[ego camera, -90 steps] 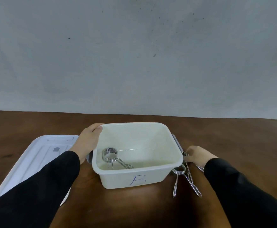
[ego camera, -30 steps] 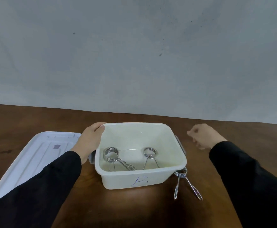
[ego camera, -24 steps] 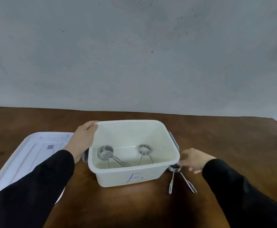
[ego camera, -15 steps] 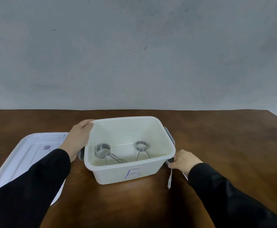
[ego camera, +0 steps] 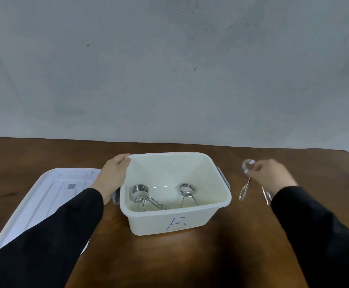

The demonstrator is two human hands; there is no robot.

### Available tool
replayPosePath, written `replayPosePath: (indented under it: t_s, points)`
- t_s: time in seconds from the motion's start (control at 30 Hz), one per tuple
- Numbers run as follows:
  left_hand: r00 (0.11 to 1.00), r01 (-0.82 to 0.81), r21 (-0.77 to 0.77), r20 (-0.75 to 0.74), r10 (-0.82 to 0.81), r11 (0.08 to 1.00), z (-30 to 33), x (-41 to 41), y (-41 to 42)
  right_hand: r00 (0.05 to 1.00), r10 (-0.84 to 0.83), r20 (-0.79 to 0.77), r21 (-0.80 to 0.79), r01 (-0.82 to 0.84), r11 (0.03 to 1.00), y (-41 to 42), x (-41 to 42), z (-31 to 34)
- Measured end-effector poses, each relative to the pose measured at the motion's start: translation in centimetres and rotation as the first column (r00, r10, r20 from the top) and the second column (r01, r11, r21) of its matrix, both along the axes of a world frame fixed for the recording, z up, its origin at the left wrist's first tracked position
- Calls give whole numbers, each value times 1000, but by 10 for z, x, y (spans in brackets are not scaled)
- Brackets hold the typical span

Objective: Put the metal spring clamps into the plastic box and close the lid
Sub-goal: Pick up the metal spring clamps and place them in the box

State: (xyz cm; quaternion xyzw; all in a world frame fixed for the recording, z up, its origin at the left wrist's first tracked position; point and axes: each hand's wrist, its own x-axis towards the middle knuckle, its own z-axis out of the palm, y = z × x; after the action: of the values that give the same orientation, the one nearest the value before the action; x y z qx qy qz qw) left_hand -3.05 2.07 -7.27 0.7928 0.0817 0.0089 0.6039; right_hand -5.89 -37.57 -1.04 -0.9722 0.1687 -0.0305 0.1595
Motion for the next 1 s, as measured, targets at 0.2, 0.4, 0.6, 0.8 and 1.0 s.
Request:
replayPosePath:
  t_s: [0.2, 0.4, 0.6, 0.8, 1.0]
  points:
    - [1000, -11, 11, -1, 11, 1000, -2, 2, 0, 966, 226, 123, 62, -235, 970, 85, 15, 114]
    - [1000, 15, -1, -13, -15, 1000, -5, 4, 4, 899, 318, -300, -35, -344, 938, 161, 56, 21]
    - [1000, 22, 1, 22, -22, 1000, -5, 4, 5, 883, 222, -414, -218, -333, 917, 158, 67, -53]
    - [999, 38, -13, 13, -38, 999, -9, 6, 7, 884, 231, -406, -221, -340, 914, 158, 70, -78]
    - [999, 26, -13, 21, -26, 1000, -8, 6, 6, 880, 241, -410, -243, -360, 901, 154, 75, -86]
